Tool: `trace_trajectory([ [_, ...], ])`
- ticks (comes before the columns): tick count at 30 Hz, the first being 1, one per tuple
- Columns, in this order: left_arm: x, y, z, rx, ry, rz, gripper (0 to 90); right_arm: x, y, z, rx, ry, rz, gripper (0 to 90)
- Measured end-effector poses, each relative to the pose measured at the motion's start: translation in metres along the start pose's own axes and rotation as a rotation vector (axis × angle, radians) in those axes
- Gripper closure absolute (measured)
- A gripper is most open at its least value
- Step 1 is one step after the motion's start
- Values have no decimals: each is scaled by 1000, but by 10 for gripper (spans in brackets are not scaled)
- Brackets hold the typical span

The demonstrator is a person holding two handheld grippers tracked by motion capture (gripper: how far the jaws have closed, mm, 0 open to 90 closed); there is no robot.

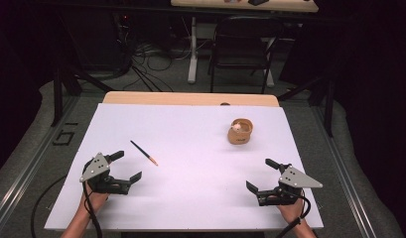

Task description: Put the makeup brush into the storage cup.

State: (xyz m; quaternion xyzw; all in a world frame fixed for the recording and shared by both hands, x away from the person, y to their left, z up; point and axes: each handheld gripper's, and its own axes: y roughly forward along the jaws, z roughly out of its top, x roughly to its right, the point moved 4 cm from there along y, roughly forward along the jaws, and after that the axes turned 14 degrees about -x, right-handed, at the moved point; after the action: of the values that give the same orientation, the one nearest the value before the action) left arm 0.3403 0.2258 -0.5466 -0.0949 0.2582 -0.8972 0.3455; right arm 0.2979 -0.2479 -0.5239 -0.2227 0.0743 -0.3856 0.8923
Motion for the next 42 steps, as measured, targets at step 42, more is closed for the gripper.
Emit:
trace_trajectory([
  [42, -47, 58, 85, -448, 617, -105, 0, 2, -1, -1, -10, 8, 1, 1],
])
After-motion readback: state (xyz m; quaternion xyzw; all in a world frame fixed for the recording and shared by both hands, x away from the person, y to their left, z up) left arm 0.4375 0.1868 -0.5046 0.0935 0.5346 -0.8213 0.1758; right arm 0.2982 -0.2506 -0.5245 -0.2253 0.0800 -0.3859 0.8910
